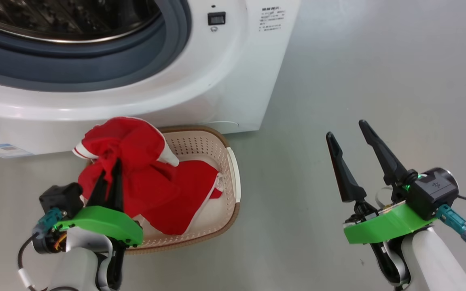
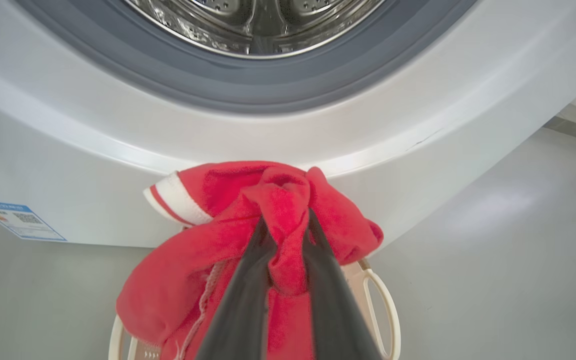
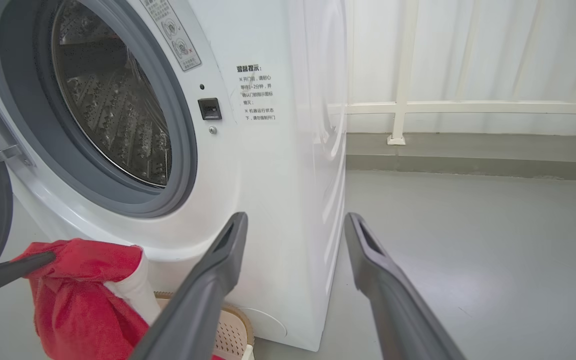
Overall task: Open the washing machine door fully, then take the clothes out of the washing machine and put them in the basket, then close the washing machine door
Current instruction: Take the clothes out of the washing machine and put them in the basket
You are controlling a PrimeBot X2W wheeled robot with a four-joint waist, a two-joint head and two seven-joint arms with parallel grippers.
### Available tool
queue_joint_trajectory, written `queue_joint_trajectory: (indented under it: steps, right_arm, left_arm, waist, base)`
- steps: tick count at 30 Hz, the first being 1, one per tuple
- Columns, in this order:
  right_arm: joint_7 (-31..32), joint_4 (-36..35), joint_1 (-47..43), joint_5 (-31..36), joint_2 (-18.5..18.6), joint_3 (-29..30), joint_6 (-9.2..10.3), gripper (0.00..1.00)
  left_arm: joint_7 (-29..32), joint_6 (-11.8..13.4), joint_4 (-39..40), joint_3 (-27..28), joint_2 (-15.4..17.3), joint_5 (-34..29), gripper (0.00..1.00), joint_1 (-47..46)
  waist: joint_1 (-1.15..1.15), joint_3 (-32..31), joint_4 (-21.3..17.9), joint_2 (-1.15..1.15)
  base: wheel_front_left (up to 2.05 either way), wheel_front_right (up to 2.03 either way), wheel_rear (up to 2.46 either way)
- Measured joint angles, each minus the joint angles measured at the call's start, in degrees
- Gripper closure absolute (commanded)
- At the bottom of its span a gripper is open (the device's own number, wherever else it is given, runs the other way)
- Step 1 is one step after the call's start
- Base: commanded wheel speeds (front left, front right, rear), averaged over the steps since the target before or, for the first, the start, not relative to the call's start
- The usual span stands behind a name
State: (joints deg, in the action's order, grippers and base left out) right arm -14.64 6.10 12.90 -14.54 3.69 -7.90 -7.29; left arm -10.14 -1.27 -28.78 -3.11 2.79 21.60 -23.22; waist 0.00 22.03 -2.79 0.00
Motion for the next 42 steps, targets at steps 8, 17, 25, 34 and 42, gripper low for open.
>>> queue_joint_trajectory:
  steps: [8,17,25,34,42]
  right_arm:
    - [0.00,-0.08,0.93,0.00,0.00,-0.05,0.00,0.00]
    - [0.00,-0.58,3.77,0.00,-0.02,-0.26,0.00,0.00]
    - [0.00,-0.62,6.32,0.00,-0.07,-1.65,0.00,0.00]
    - [0.00,-0.32,7.52,-0.02,-0.16,-2.54,0.00,0.00]
    - [0.00,0.32,7.53,0.00,-0.22,-2.40,0.00,0.00]
  left_arm:
    - [1.10,-2.37,-12.69,-0.20,-0.23,3.32,1.00,-4.92]
    - [5.93,-3.44,-27.80,-0.03,-0.64,7.75,1.00,-13.32]
    - [7.86,-4.90,-36.75,-0.48,-0.75,8.81,1.00,-19.53]
    - [7.94,-5.28,-42.78,-1.86,0.02,8.71,0.00,-22.60]
    - [4.02,-5.30,-43.88,-2.68,0.01,8.65,0.00,-22.97]
  waist:
    - [0.00,2.97,-1.03,0.00]
    - [0.00,7.03,-1.95,0.00]
    - [0.00,10.55,-2.87,0.00]
    - [0.00,12.18,-4.29,0.00]
    - [0.00,11.67,-4.62,0.00]
  base:
    - [0.00,0.00,0.00]
    - [0.00,0.00,0.00]
    - [0.00,0.00,0.00]
    - [0.00,0.00,0.00]
    - [0.00,0.00,0.00]
